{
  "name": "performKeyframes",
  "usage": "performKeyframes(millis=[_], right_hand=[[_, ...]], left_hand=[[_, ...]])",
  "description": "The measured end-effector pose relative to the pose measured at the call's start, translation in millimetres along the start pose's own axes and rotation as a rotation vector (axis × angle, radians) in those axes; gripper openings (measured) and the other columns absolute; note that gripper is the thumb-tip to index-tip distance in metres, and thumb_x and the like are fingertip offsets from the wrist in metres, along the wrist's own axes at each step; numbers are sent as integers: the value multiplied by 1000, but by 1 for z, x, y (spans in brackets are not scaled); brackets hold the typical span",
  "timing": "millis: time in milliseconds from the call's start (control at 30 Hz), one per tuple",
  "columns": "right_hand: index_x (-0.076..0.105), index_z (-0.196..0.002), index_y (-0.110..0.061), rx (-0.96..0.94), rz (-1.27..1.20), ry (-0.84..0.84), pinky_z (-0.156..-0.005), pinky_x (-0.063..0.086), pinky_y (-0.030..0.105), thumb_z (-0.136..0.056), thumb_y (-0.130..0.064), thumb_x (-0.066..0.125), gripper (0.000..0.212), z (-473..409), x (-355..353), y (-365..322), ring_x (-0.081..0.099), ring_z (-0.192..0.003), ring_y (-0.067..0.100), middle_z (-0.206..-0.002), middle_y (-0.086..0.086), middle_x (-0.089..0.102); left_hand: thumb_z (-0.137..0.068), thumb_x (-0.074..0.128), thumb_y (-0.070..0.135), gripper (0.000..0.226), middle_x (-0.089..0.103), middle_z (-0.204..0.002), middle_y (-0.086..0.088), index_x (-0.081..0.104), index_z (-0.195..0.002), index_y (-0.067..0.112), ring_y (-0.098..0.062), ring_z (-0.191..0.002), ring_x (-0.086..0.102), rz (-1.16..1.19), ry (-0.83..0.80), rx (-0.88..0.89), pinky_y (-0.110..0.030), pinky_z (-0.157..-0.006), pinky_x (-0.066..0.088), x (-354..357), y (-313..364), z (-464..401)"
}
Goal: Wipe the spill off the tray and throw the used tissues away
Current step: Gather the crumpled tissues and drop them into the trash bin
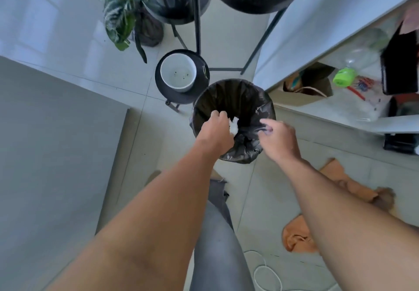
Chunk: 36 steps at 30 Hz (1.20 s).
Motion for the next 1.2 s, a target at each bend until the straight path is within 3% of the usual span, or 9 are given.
performKeyframes(millis=[100,300,433,633,767,900,1000,1133,1200], right_hand=[[73,-107,-19,6,-7,-30,-75,43,21,-84,-13,56,29,18,-14,-15,63,-86,23,-94,9,70],[72,-92,-23,-80,5,-105,-70,53,29,-87,-20,55,18,63,-65,-98,62,-79,21,-88,1,70],[70,-81,-18,-252,53,-133,-66,54,31,-87,-21,52,19,97,-106,-186,62,-73,20,-79,-1,69],[64,-81,-5,-576,161,-170,-59,44,33,-90,-20,52,21,168,-171,-368,59,-73,32,-80,11,64],[53,-64,-13,-863,182,-159,-56,35,30,-88,-19,53,24,232,-194,-484,54,-66,30,-70,10,60],[63,-70,-10,-1062,200,-146,-57,45,33,-86,-23,55,22,295,-183,-576,60,-68,30,-70,10,66],[67,-74,-11,-1210,231,-188,-66,52,36,-83,-23,55,19,359,-151,-630,64,-75,30,-75,9,69],[73,-82,-17,-1393,348,-167,-67,39,28,-85,-27,59,17,440,-102,-668,66,-87,26,-85,5,73],[72,-82,-16,-1460,350,-285,-64,38,26,-83,-25,59,16,486,-63,-687,67,-85,27,-83,5,72]], left_hand=[[-87,57,20,24,47,-106,-10,49,-106,9,-34,-93,56,-11,-5,-20,-35,-71,42,-18,1,21],[-87,52,18,20,52,-105,-9,52,-105,9,-29,-89,54,24,63,-92,-35,-71,46,-98,13,75],[-85,50,19,17,54,-105,-6,54,-99,12,-27,-90,55,105,185,-171,-41,-78,51,-168,17,122],[-86,48,18,20,55,-106,-11,57,-101,10,-33,-93,57,175,456,-245,-42,-83,49,-316,-1,212],[-85,51,22,21,58,-105,-11,59,-101,11,-32,-95,58,184,668,-307,-36,-77,45,-414,-22,283],[-84,53,21,23,61,-103,-18,62,-97,5,-38,-95,59,200,911,-380,-41,-78,47,-494,-58,371],[-83,52,18,20,62,-104,-18,61,-95,7,-37,-96,59,228,1062,-492,-40,-78,47,-519,-113,454],[-82,53,17,13,62,-96,-11,62,-89,11,-31,-91,59,298,1193,-641,-35,-76,45,-505,-188,550],[-82,53,15,11,62,-92,-10,62,-86,11,-30,-90,59,308,1245,-749,-35,-75,45,-494,-229,603]])
Point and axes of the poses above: each hand's wrist, its own z-axis away from the middle knuckle, its own x-axis out of the palm, y = z × x, the point moved 8 cm from there along -z, towards the middle knuckle
